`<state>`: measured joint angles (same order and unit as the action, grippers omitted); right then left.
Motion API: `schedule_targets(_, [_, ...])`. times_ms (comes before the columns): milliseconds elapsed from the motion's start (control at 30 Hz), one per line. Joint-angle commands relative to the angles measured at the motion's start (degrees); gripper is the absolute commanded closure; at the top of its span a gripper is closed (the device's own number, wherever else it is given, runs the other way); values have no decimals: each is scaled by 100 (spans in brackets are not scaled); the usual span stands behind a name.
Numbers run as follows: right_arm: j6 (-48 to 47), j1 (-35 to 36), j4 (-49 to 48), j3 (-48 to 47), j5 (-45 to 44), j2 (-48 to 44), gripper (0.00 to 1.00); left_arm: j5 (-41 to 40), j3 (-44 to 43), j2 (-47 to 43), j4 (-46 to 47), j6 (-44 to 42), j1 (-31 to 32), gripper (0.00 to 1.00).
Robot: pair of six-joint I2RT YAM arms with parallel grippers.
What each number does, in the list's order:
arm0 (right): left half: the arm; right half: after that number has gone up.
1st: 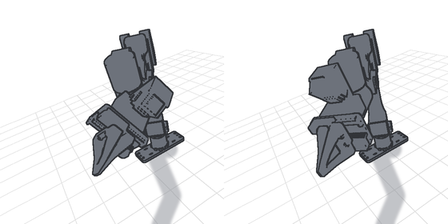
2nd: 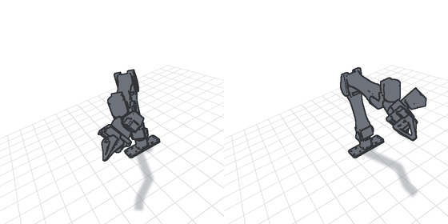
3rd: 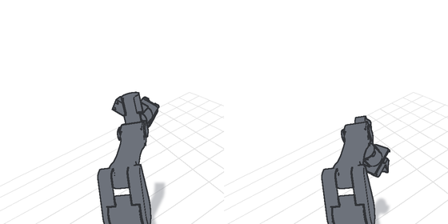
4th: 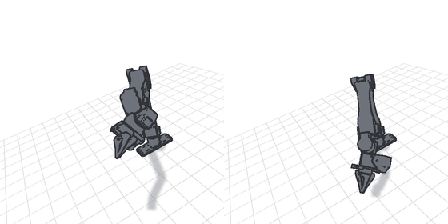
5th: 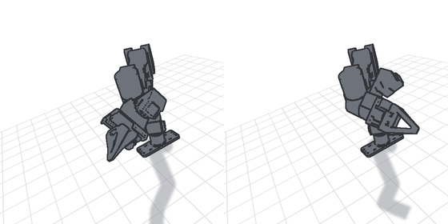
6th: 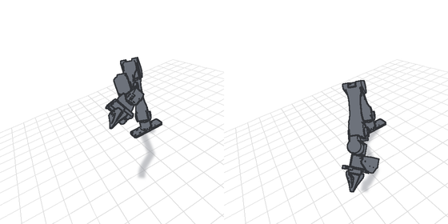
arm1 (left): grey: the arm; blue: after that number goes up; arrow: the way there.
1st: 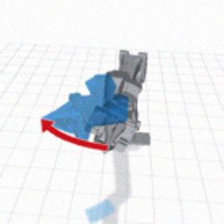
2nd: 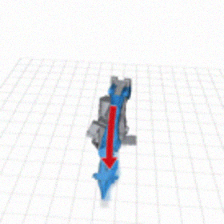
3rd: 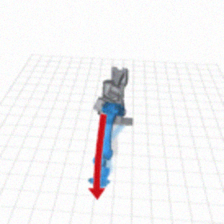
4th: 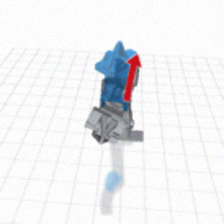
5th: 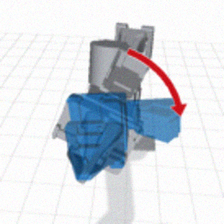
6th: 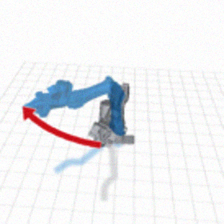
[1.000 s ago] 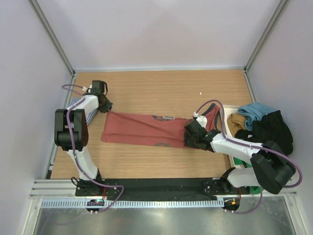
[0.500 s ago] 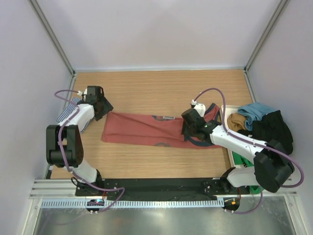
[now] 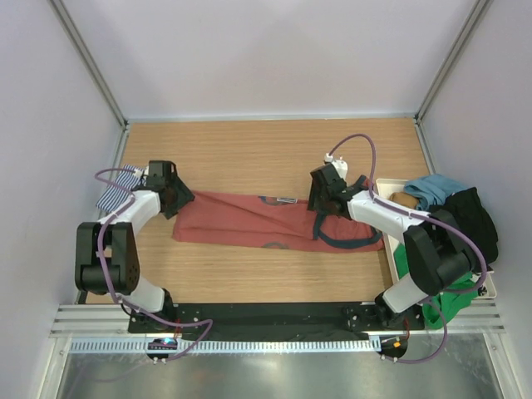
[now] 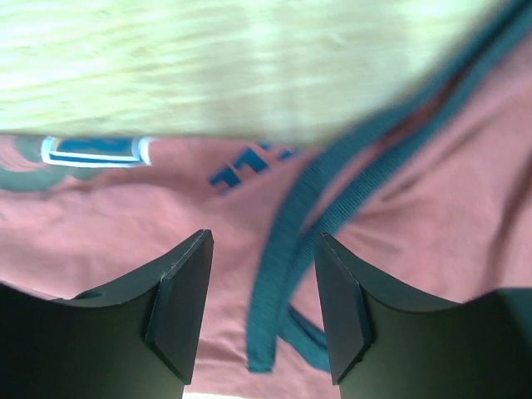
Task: Fold and stack the tank tops
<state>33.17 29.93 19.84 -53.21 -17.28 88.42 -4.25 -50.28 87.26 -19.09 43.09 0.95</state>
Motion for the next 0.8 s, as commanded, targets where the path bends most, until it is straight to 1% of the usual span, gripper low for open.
schedule_targets(0, [-442, 21, -278, -383, 111, 175, 42, 30, -324, 176, 292, -90, -34, 36])
schedule_targets(100, [-644, 30, -261, -497, 146, 307, 42, 12, -622, 317, 266, -126, -34, 36])
schedule_targets(167, [-724, 30, -139, -664, 189, 526, 41, 12, -728, 396, 231, -152, -34, 36])
schedule_targets(267, [-759, 39, -208, -770, 330, 790, 40, -110, -1036, 642, 64, -222, -34, 36])
schedule_targets(333, [-759, 48, -217, -831, 313, 948, 41, -146, -1238, 862, -24, -248, -34, 36])
schedule_targets(367, [-759, 39, -226, -866, 295, 1001, 44, -146, -1299, 923, -42, -257, -34, 36])
schedule_targets(400, [-698, 48, -208, -919, 191, 1054, 49, -137, -1387, 1055, -51, -249, -34, 36])
schedule_targets(433, [-680, 48, -191, -945, 138, 1141, 62, -120, -1440, 1108, -51, -240, -34, 36])
schedule_targets(500, [-593, 30, -147, -1085, -20, 1221, 79, -102, -1563, 1231, -51, -231, -34, 36])
schedule_targets(533, [-583, 21, -129, -1147, -134, 1265, 92, -102, -1616, 1336, -42, -240, -34, 36])
schedule_targets(633, [-443, -58, -111, -1332, -258, 1362, 99, -137, -1783, 1529, -68, -266, -34, 39])
schedule_targets(700, [-321, -101, -138, -1411, -311, 1388, 99, -146, -1888, 1618, -86, -266, -34, 42])
schedule_targets(767, [-232, -172, -155, -1446, -390, 1415, 99, -190, -1950, 1706, -86, -284, -34, 43])
